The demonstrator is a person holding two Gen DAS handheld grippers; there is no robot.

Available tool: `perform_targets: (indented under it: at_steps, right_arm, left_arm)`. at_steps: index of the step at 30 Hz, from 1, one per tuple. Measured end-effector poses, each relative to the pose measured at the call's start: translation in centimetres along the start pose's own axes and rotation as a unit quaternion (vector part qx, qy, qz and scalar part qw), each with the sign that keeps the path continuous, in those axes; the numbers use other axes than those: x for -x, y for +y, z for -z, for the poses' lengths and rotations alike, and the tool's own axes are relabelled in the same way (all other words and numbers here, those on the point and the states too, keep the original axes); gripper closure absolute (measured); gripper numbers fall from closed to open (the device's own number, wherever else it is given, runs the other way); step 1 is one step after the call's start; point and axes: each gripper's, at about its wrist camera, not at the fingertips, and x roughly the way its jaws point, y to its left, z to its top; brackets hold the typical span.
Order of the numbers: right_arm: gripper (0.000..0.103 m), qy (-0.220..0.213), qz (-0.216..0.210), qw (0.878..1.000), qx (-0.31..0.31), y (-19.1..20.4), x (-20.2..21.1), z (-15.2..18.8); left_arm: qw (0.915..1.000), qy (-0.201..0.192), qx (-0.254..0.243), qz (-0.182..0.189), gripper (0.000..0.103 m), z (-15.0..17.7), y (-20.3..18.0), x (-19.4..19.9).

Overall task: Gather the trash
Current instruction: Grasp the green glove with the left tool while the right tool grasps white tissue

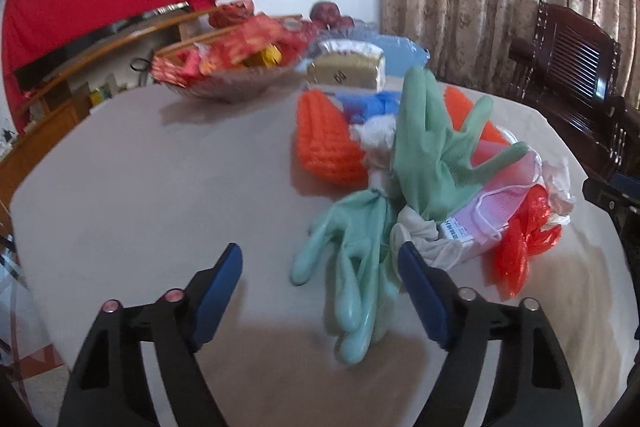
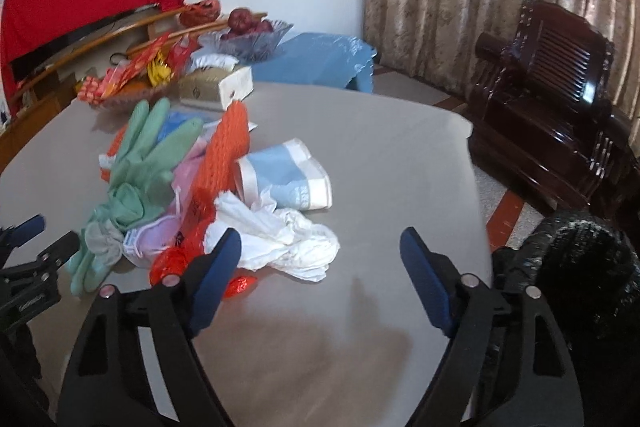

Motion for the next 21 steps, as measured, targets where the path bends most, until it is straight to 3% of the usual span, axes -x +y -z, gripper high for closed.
perform_targets:
  at_steps: [3, 9, 11, 13, 15, 17, 19, 21]
  right_arm:
    - [0.031, 0.009, -0.003, 1.0, 0.011, 0.0, -0.9, 0.2]
    - [0.03, 0.029, -0.011, 0.999, 0.016, 0.5, -3.0, 0.3]
    - [0.023, 0.04, -0.01, 0.999, 0.009, 0.5, -4.0, 0.4]
    - [0.024, 0.053, -0.008, 0.999, 0.006, 0.4, -4.9, 0.5]
    - [0.033, 0.068, -0.027, 0.997, 0.001, 0.5, -5.8, 0.6]
    - [0.06, 0.083, -0.079, 0.993, -0.013, 0.5, -6.3, 0.7]
    - [0.066, 0.077, -0.083, 0.994, -0.007, 0.7, -5.8, 0.6]
    - [0.069, 0.067, -0.092, 0.993, -0.006, 0.8, -4.9, 0.4]
  left_arm:
    - [0.9998, 0.011, 0.002, 0.015, 0.035, -0.2, -0.1, -1.3]
    - [0.9995, 0.022, 0.01, 0.02, 0.037, -0.3, -0.3, -2.6]
    - [0.9993, 0.026, 0.011, 0.023, 0.039, -0.2, -0.2, -2.8]
    - [0.9991, 0.029, 0.013, 0.029, 0.044, -0.3, -0.1, -2.9]
    - [0.9987, 0.031, 0.015, 0.037, 0.051, -0.2, 0.0, -2.9]
    - [0.9984, 0.031, 0.015, 0.044, 0.058, -0.3, 0.0, -2.8]
    - [0.9979, 0.032, 0.014, 0.055, 0.078, -0.4, -0.1, -2.7]
    - [0.9977, 0.032, 0.016, 0.057, 0.082, -0.4, -0.1, -2.4]
